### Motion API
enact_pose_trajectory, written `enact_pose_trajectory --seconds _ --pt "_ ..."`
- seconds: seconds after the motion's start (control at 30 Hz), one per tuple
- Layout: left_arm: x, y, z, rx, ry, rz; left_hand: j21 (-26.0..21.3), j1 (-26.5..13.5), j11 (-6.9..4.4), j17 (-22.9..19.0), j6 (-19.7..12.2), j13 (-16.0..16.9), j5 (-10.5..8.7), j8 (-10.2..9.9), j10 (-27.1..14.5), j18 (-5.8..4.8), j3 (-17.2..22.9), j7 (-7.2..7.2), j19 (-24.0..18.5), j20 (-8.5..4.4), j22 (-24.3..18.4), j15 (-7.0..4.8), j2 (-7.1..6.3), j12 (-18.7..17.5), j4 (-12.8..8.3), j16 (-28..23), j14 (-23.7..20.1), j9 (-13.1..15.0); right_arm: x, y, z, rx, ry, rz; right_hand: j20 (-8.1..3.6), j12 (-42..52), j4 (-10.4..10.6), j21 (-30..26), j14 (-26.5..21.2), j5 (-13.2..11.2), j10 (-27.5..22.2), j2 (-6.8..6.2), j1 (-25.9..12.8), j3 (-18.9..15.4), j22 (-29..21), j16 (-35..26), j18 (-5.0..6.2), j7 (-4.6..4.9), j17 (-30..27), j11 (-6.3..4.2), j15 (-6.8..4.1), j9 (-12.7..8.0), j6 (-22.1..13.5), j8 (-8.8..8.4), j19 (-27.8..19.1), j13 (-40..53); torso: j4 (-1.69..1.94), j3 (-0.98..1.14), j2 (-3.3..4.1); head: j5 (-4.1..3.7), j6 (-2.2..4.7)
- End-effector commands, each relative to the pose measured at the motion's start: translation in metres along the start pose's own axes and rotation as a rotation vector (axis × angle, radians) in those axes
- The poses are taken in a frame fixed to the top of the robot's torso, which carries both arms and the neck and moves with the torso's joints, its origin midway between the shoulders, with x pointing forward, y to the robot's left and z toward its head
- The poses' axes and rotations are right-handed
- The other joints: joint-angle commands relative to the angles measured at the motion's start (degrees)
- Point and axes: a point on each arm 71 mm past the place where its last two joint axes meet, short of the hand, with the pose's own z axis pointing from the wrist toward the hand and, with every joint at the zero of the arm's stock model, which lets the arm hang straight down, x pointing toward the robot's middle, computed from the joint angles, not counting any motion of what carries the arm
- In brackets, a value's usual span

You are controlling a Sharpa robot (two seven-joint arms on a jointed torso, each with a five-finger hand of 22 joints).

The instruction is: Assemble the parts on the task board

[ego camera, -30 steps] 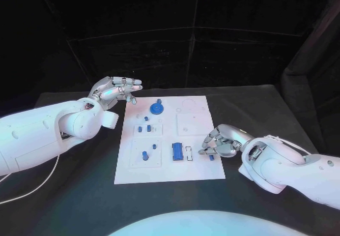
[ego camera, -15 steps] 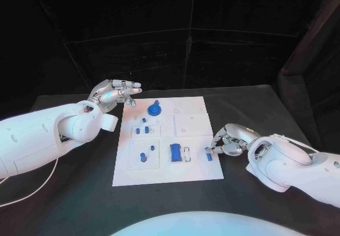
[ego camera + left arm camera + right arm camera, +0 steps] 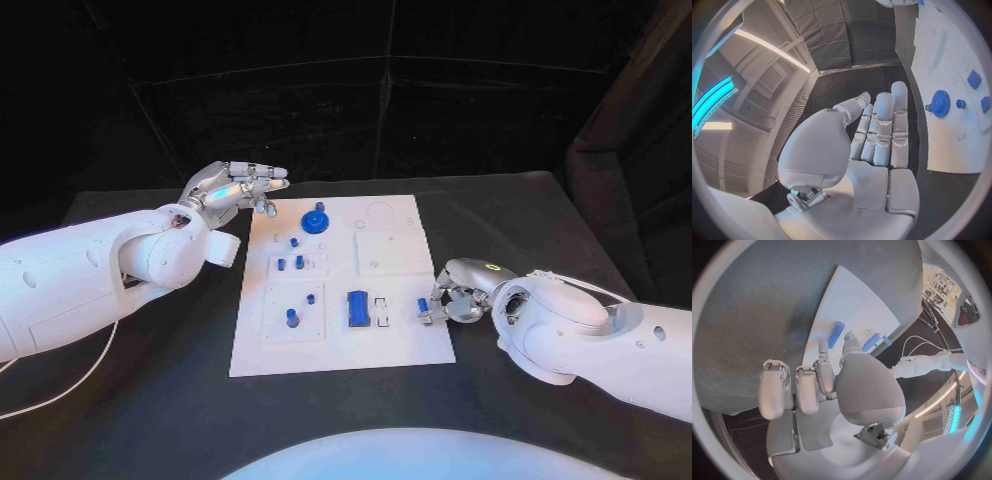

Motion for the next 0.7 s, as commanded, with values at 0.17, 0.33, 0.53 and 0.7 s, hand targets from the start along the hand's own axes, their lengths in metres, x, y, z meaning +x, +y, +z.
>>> enact_pose_trajectory --seconds 0.17,0.33,0.53,0.7 --pt "0.001 -0.001 0.000 0.006 0.012 -0.007 -0.16 0.40 -0.13 -0.05 -0.43 -0.02 0.27 0.22 -0.41 0.79 -0.03 0.13 -0.34 0.09 0.05 0.17 0.22 0.20 -0.32 0.24 -0.40 0.02 0.005 0.006 0.005 -0.002 0.036 -0.068 -0.13 -0.53 -1.94 -0.41 3.78 1.66 -0.45 1.14 3.50 0.62 2.08 -0.28 -0.77 0.18 4.31 -0.03 -0.14 0.10 0.25 -0.59 0.90 1.87 0.03 0.01 -0.03 -0.02 -0.11" --pt "0.001 -0.001 0.000 0.006 0.013 -0.007 -0.16 0.40 -0.13 -0.05 -0.43 -0.02 0.27 0.22 -0.41 0.79 -0.03 0.13 -0.34 0.09 0.05 0.17 0.22 0.20 -0.32 0.24 -0.40 0.02 0.004 0.010 0.007 -0.007 0.011 -0.093 -0.12 -0.66 -3.03 -0.44 3.79 0.20 -0.48 2.20 5.37 1.37 2.08 -0.31 -0.77 0.25 4.33 0.01 -0.12 0.08 0.13 -1.03 0.90 1.87 0.00 0.02 -0.03 0.01 -0.09" --pt "0.001 -0.001 0.000 0.007 0.014 -0.007 -0.16 0.40 -0.13 -0.05 -0.43 -0.02 0.27 0.22 -0.41 0.79 -0.03 0.13 -0.34 0.09 0.05 0.17 0.22 0.20 -0.32 0.24 -0.40 0.02 0.004 0.012 0.010 0.019 -0.011 -0.143 -0.21 -1.16 -5.34 -0.49 3.76 -2.06 -0.76 4.72 9.52 4.70 2.08 -0.44 -0.76 0.18 4.19 -0.12 -0.27 -0.23 -0.16 -1.97 0.90 1.69 -0.08 -0.01 -0.02 0.00 -0.10" --pt "0.001 -0.001 0.000 0.006 0.014 -0.008 -0.16 0.40 -0.13 -0.05 -0.43 -0.02 0.27 0.22 -0.41 0.79 -0.03 0.13 -0.34 0.09 0.05 0.17 0.22 0.20 -0.32 0.24 -0.40 0.02 0.006 0.013 0.011 0.037 0.014 -0.179 -0.20 -1.92 -7.24 -0.62 3.71 -0.12 -1.27 4.79 11.99 7.98 1.94 -0.60 -0.75 0.50 4.00 0.03 -0.14 -0.87 -0.39 -3.03 0.82 1.37 0.00 -0.03 -0.01 -0.06 -0.10"
